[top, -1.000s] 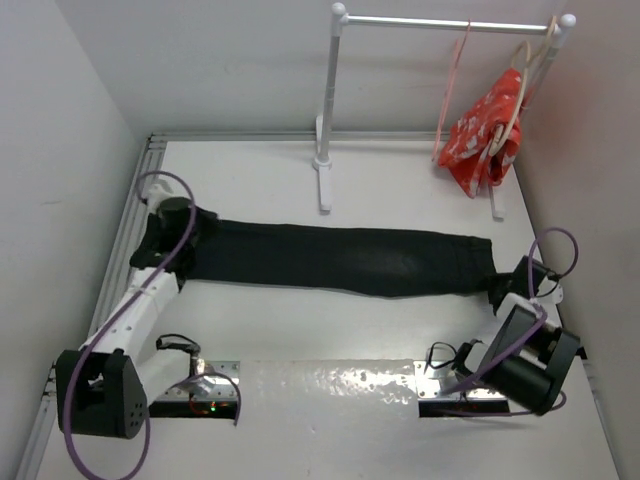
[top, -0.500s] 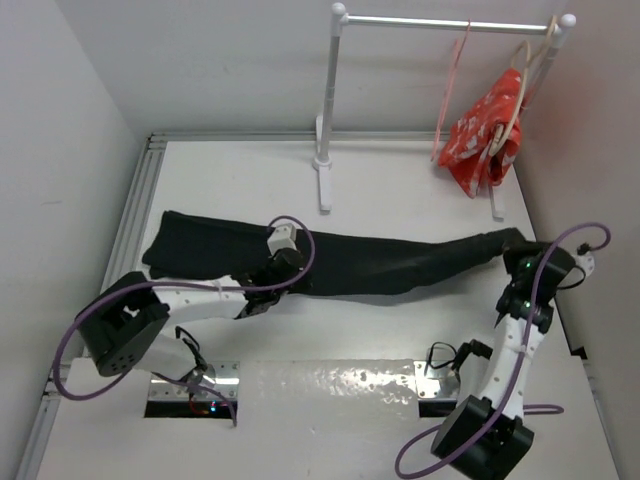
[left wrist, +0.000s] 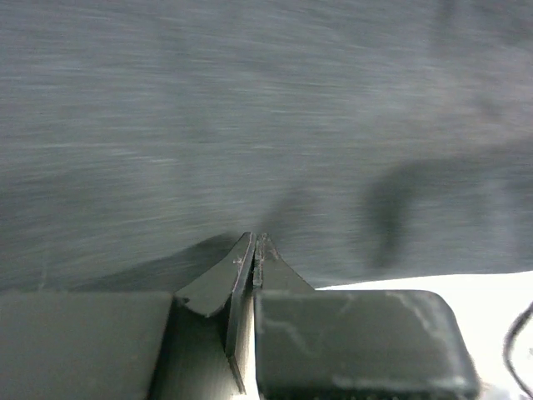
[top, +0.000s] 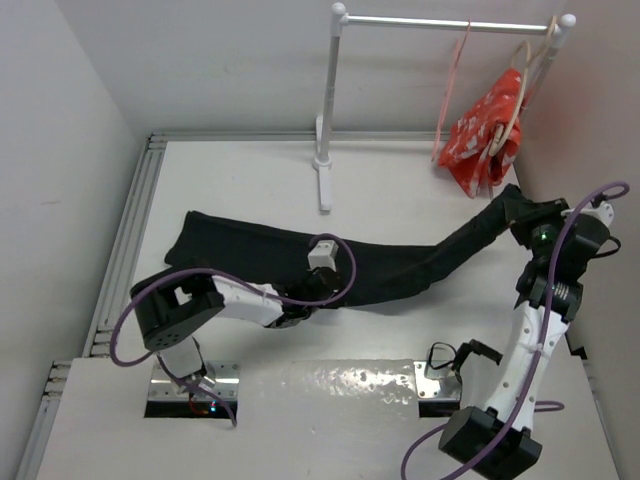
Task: Place the trousers on the hanger
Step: Fold the trousers at the center of the board.
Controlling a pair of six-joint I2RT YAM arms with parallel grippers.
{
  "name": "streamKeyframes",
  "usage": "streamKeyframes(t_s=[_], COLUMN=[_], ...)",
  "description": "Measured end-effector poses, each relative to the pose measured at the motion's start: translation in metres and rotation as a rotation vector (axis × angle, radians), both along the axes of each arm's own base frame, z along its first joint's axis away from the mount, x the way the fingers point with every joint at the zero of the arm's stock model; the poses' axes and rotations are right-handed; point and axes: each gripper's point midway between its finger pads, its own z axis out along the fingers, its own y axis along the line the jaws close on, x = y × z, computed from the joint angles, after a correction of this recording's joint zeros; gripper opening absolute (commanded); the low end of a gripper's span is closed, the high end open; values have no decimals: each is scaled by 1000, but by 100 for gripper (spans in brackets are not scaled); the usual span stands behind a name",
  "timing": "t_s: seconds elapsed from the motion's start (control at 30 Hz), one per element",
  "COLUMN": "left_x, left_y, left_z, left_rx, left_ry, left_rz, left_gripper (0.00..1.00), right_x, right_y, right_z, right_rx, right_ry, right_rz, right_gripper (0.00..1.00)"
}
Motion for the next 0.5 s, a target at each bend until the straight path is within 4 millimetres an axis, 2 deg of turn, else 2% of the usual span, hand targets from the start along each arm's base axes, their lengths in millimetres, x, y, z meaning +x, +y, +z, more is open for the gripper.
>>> streamKeyframes(t_s=[0.07,0.13,0.17,0.3,0.4,0.5], left_x=[-4,-9,-12,-14,-19,-20], left_y=[-20,-35,-40,-59,-66,-55], left_z=[1,-8,-16,-16,-13,-5], left_rx=[-24,-34,-33,-89,-113,-96], left_ry=[-4,8,19,21,25,10], left_rz=[-35,-65,-75,-89,-103,-91], left_gripper=[0,0,0,0,0,0], right_x=[1,2,3,11,14,18], right_y=[11,23,31,67,93,99], right_z=[3,9,16,59,85,109], right_rx=[4,8,10,-10,-20,-21], right_ry=[-11,-20,-30,-103,-140,-176], right_rz=[47,96,125,266,369,401], right_gripper=[0,0,0,0,0,0])
